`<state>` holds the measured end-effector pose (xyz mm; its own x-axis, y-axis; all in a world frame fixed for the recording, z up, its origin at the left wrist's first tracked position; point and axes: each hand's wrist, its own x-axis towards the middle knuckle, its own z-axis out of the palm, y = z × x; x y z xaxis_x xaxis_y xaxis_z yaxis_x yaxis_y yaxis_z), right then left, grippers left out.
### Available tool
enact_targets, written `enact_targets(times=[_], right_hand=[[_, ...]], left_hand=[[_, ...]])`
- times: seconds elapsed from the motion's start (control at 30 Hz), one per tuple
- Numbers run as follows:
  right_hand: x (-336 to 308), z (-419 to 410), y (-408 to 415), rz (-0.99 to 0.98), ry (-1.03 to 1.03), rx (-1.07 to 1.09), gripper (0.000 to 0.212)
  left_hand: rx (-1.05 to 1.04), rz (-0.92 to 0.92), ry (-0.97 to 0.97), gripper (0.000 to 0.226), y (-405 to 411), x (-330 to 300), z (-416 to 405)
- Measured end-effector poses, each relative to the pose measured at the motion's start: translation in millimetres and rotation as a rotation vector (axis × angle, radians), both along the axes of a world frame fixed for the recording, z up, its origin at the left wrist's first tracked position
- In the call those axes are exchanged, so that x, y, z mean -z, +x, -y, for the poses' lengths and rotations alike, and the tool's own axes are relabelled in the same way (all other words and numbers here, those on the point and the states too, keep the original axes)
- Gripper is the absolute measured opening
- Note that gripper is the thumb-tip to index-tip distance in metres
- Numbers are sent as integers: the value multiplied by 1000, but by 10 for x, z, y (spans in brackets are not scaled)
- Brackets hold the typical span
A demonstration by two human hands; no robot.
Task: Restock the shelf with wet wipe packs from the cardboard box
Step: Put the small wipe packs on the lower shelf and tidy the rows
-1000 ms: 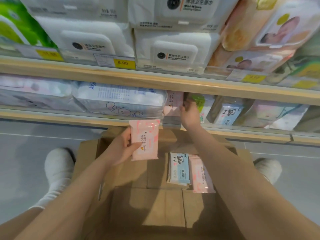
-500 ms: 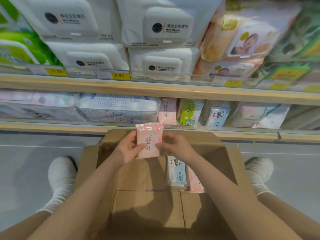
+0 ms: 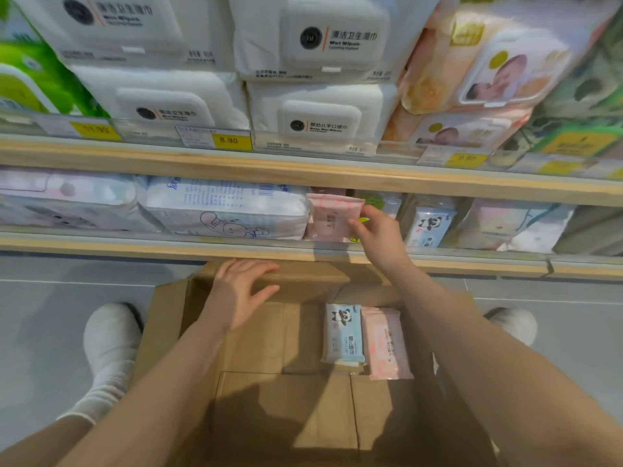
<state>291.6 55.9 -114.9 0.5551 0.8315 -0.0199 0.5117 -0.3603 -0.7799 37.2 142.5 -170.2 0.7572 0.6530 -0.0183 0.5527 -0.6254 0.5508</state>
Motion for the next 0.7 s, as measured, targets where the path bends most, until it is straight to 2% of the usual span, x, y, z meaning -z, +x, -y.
enact_targets(times=[0.1,0.37,0.53,0.7], right_hand=[[210,-163,57,-17,-60,89,18],[469,-446,-3,94,-244,220,25],[465,-354,-120,82,-209,304,26],[388,-387,-155,51,-259,327,24]], left_hand=[[-42,90,31,49,42,30,13],[-78,46,47,49,88,56,-12],[-86,62,56,47,84,57,12],[-90,70,65,36,78,51,27]])
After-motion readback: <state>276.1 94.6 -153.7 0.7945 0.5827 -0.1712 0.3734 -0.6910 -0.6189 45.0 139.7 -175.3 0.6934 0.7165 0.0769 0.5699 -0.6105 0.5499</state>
